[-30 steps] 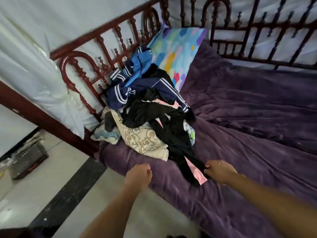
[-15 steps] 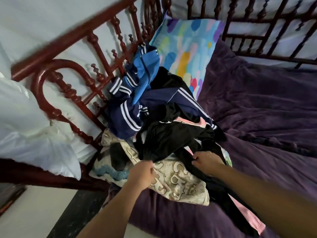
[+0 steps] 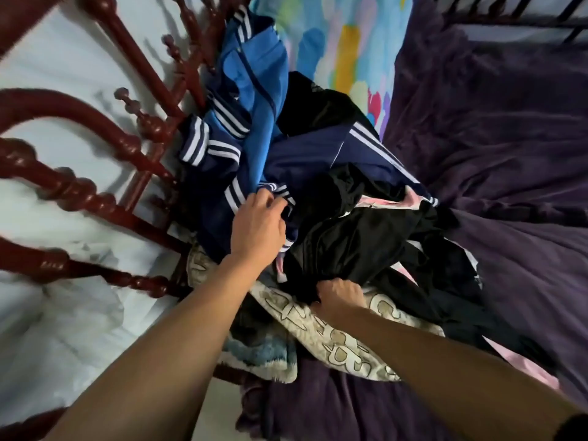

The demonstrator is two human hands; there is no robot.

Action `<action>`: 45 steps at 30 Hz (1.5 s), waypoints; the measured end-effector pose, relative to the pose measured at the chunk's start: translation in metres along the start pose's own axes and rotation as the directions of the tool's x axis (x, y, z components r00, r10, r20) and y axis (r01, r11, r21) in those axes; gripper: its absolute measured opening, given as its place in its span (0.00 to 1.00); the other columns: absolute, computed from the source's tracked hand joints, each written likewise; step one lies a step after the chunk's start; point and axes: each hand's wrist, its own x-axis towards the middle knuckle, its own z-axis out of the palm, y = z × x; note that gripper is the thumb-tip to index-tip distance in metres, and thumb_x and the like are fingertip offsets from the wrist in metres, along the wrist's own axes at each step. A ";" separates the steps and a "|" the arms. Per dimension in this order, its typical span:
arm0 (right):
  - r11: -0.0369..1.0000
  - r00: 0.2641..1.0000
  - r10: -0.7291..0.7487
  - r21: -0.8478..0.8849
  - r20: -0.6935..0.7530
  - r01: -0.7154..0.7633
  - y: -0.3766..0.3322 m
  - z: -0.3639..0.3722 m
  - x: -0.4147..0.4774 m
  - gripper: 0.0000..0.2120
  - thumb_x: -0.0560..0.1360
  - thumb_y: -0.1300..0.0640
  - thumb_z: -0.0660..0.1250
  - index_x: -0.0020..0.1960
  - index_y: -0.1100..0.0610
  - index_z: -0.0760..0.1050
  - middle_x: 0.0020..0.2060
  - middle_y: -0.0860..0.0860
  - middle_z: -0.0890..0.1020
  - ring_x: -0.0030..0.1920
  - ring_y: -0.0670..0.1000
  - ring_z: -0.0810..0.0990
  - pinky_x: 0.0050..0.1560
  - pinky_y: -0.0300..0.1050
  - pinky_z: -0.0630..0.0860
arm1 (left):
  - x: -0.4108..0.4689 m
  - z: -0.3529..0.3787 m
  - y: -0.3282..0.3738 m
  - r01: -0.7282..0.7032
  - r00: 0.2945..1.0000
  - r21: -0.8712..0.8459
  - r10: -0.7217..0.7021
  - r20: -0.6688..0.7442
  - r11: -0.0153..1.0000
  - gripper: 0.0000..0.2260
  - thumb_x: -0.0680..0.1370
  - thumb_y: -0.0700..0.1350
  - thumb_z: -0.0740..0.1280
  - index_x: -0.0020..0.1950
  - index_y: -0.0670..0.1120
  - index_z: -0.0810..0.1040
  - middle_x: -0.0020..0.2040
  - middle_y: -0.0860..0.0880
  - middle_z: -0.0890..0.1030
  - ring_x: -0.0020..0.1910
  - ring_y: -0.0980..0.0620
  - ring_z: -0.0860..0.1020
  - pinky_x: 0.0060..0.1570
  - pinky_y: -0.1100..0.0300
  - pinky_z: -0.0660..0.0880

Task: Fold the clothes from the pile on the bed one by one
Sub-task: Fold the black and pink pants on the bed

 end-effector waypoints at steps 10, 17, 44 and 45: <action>0.901 0.938 0.217 0.426 -0.270 -0.086 0.147 -0.006 -0.117 0.10 0.59 0.52 0.65 0.34 0.52 0.64 0.29 0.46 0.70 0.31 0.50 0.69 0.35 0.49 0.68 | 0.037 0.055 0.108 -0.501 0.719 0.125 0.332 0.611 0.856 0.23 0.75 0.41 0.63 0.69 0.56 0.69 0.72 0.48 0.66 0.73 0.45 0.59 0.68 0.40 0.56; 0.699 0.882 0.390 0.708 -0.265 -0.097 0.182 -0.023 -0.203 0.20 0.61 0.59 0.73 0.31 0.51 0.59 0.26 0.44 0.63 0.27 0.42 0.60 0.29 0.39 0.60 | -0.034 0.027 0.125 -0.334 0.808 0.108 0.225 0.545 0.937 0.11 0.76 0.39 0.61 0.58 0.48 0.70 0.55 0.45 0.79 0.56 0.42 0.77 0.56 0.50 0.70; 0.452 0.084 0.819 0.728 -0.568 0.516 0.141 -0.313 -0.542 0.14 0.71 0.64 0.60 0.52 0.61 0.80 0.44 0.58 0.80 0.40 0.57 0.81 0.52 0.58 0.79 | -0.080 -0.392 0.266 -0.282 0.675 -0.850 0.722 0.154 0.445 0.08 0.72 0.43 0.72 0.33 0.45 0.81 0.31 0.51 0.79 0.28 0.56 0.76 0.29 0.65 0.69; 0.450 0.085 0.814 0.716 -0.575 0.534 0.127 -0.318 -0.543 0.12 0.71 0.65 0.60 0.48 0.60 0.80 0.43 0.59 0.80 0.41 0.58 0.81 0.50 0.58 0.80 | -0.080 -0.394 0.264 -0.329 0.666 -0.801 0.724 0.178 0.500 0.08 0.70 0.45 0.75 0.35 0.45 0.81 0.30 0.52 0.79 0.27 0.57 0.76 0.27 0.67 0.69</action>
